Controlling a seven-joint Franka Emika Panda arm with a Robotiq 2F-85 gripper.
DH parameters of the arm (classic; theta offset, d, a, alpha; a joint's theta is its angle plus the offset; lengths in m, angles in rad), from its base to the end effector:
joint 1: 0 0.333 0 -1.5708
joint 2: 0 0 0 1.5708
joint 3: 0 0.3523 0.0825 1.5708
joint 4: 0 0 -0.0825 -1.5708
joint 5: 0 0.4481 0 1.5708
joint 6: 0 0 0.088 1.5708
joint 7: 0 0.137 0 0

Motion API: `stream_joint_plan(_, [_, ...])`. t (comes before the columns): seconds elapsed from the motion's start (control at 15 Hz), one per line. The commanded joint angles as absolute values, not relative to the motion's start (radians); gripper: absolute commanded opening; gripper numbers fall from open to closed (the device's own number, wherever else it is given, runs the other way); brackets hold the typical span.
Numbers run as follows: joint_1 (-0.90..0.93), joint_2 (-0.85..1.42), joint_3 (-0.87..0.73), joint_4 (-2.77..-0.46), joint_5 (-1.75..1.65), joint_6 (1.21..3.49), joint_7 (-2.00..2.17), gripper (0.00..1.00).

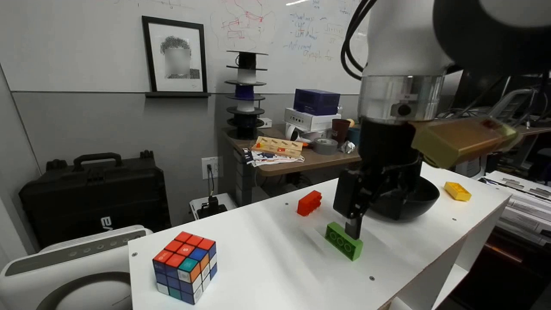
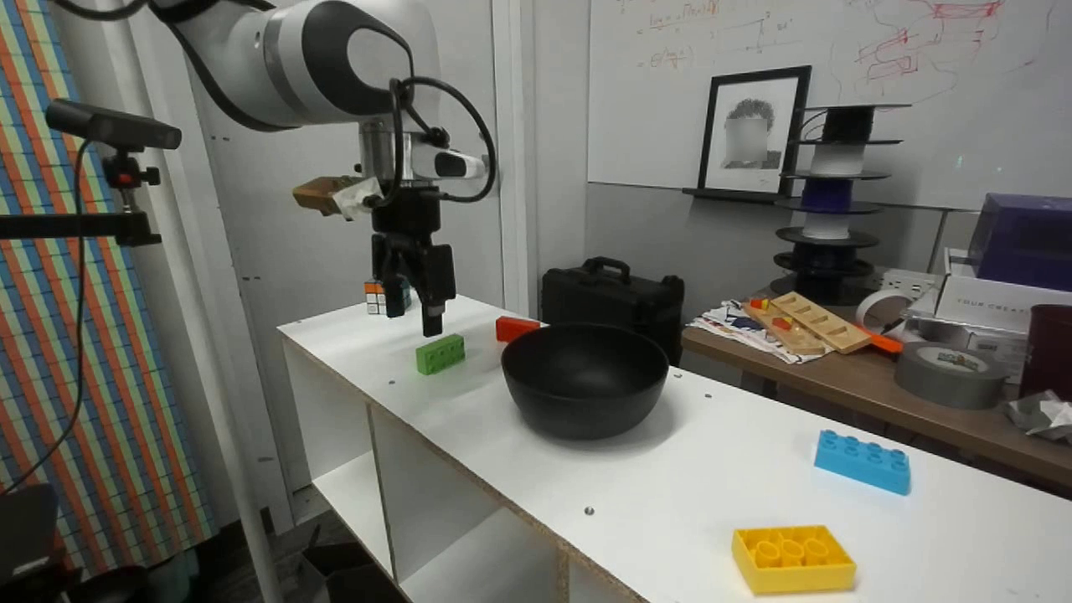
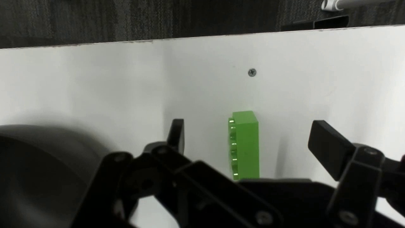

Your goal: Pick up the orange, blue, green and yellow objects from the table and put them in the bowl

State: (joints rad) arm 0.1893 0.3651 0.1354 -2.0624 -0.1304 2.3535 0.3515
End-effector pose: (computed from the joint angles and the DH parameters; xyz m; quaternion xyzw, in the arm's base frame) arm 0.6049 0.1993 0.2070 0.9987 0.0306 -0.0256 0.0306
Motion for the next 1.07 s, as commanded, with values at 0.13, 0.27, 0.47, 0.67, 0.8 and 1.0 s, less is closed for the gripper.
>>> stream_joint_plan(0.13, [0.232, 0.468, 0.083, -2.004, -0.146, 2.455, 0.359, 1.00])
stream_joint_plan(0.27, [0.246, 0.502, 0.070, -1.970, -0.150, 2.485, 0.358, 0.76])
stream_joint_plan(0.47, [0.260, 0.533, 0.067, -1.926, -0.132, 2.499, 0.350, 0.58])
stream_joint_plan(0.67, [0.267, 0.536, 0.076, -1.908, -0.118, 2.490, 0.342, 0.33])
stream_joint_plan(0.8, [0.273, 0.534, 0.073, -1.901, -0.123, 2.489, 0.339, 0.20])
stream_joint_plan(1.0, [0.279, 0.531, 0.069, -1.890, -0.126, 2.480, 0.342, 0.06])
